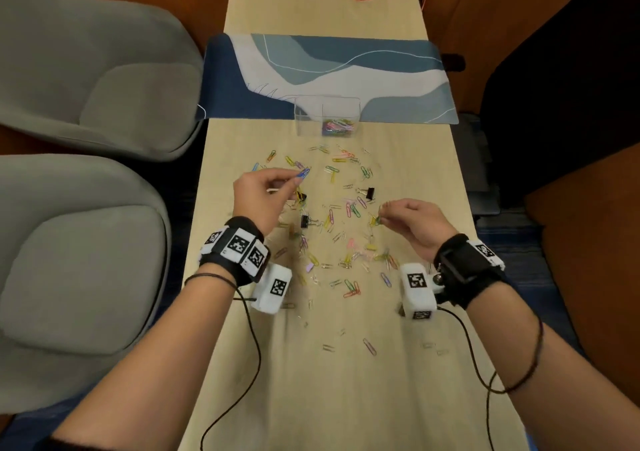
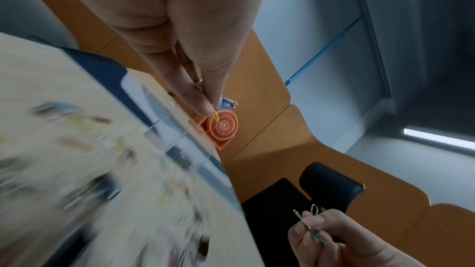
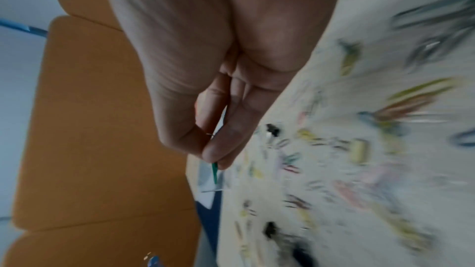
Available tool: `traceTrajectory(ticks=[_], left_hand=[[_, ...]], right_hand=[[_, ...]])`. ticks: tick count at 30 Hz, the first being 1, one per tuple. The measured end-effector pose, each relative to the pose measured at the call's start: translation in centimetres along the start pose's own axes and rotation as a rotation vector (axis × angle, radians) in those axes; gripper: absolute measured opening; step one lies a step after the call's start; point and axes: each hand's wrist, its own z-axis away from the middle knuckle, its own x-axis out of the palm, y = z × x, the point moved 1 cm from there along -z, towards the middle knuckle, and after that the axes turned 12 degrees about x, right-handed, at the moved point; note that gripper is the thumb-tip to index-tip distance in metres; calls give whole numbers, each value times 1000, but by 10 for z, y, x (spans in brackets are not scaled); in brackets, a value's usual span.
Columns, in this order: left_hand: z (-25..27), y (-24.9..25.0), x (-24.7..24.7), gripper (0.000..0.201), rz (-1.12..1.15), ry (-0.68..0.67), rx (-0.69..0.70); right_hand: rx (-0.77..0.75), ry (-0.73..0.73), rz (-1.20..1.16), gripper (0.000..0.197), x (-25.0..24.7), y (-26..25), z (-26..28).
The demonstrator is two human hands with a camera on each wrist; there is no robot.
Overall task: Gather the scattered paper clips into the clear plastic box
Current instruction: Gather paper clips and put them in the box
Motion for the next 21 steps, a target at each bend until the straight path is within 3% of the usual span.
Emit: traceTrajectory(ticks=[10,15,21], left_hand=[[-150,12,27,10,18,73,208],[-188,-8,63,11,-1,1,208],[-203,-39,102,10,-111,-84,230]], right_hand=[[-289,25,-83,12,45,-146,-87],[-391,110,-61,10,56,-158,-135],[-519,248,174,12,56,-154,-178]])
